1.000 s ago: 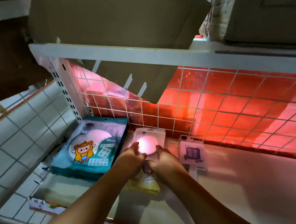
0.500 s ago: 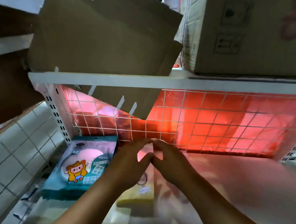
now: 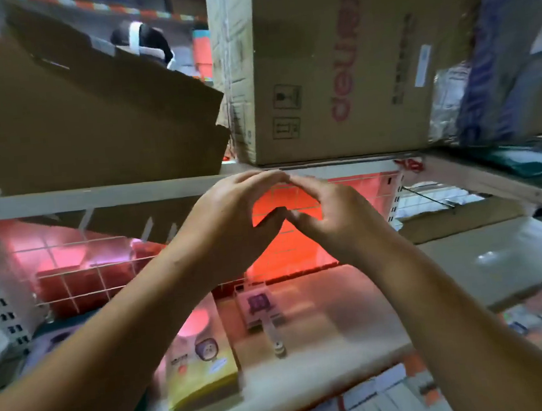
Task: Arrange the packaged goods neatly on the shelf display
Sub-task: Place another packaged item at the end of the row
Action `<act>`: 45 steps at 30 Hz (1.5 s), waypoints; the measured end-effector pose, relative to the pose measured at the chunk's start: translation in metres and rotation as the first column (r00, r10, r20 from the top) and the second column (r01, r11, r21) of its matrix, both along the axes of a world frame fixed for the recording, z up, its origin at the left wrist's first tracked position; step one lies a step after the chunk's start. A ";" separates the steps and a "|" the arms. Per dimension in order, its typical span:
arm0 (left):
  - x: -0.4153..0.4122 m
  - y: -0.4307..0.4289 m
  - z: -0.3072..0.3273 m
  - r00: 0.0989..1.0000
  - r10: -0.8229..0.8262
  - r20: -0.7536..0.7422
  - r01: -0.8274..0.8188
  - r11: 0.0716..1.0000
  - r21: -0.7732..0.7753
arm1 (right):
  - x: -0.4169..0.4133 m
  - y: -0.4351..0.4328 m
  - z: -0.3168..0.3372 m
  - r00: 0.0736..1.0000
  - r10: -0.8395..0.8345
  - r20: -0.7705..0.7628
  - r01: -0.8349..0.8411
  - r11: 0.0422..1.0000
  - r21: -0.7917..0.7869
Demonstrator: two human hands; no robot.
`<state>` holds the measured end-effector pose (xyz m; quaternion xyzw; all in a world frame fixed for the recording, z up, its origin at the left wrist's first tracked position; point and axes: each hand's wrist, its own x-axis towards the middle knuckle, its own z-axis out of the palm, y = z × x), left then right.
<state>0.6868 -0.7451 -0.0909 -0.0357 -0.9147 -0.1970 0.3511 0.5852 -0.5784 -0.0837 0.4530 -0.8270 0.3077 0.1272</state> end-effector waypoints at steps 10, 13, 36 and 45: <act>-0.075 0.137 0.067 0.954 -0.300 0.022 0.300 0.942 -0.147 | -0.001 0.167 0.063 0.903 -0.390 -0.180 0.392 0.920 -0.022; -0.101 0.195 0.073 0.937 -0.341 0.075 0.349 0.921 -0.173 | -0.014 0.238 0.069 0.852 -0.493 -0.176 0.497 0.867 -0.021; -0.218 0.580 0.075 0.847 -0.494 0.197 0.528 0.826 -0.199 | -0.035 0.640 0.081 0.641 -0.759 -0.114 0.767 0.639 0.060; -0.272 0.625 0.065 0.827 -0.533 0.181 0.558 0.817 -0.145 | -0.095 0.683 0.071 0.611 -0.783 -0.118 0.791 0.599 0.123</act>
